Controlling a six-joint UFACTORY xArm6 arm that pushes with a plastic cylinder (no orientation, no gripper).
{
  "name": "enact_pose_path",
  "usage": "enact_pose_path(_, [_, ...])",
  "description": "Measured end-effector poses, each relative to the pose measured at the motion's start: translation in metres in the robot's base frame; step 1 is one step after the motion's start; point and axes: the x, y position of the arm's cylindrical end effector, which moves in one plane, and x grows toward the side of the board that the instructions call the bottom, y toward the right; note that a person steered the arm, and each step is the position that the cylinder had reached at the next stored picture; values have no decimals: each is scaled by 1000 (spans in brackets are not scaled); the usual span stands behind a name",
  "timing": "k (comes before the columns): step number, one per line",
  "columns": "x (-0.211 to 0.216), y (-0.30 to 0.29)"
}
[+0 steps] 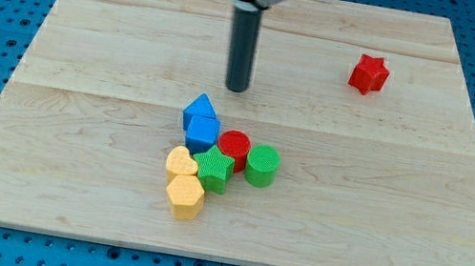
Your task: Move the red star to the vertical top of the red circle
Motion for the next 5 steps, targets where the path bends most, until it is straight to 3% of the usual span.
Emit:
enact_pose_path(1, [44,1])
enact_pose_path(2, [56,9])
enact_pose_path(4, [55,229])
enact_pose_path(5, [18,272])
